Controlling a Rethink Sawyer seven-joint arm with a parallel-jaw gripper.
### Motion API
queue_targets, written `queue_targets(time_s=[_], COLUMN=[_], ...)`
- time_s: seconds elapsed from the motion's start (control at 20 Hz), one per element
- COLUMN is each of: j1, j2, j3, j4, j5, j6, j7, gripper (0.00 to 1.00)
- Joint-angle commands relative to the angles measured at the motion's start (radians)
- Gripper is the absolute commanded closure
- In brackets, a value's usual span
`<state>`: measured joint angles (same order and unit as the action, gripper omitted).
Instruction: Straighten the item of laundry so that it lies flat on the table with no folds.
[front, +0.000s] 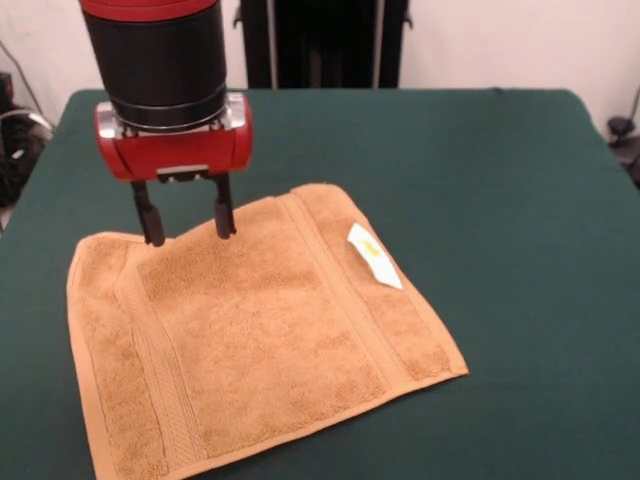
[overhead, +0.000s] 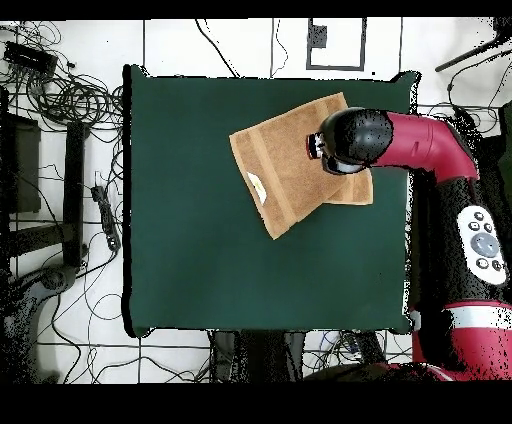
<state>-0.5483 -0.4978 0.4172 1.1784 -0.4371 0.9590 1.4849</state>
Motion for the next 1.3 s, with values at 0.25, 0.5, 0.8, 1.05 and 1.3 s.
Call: queue_targets(time_s=[0.25,0.5,0.8,1.05,1.3], j1=[0.116,0.171,0.223,0.254,0.277], j2=[0.034,0.044,0.056,0.093,0.088], j3=[-0.073,-0.134,-0.191,-0.216,-0.236], j4=[0.047,0.034,0.018,-0.017,-0.009], j5=[0.073,0.078,0.113,0.14,0.164], j6=[-0.108,-0.153,-0.156,-0.163,-0.168], j7=[0.304,0.36,0.406,0.415,0.437], gripper=[0.0,0.0,0.0,0.0,0.0])
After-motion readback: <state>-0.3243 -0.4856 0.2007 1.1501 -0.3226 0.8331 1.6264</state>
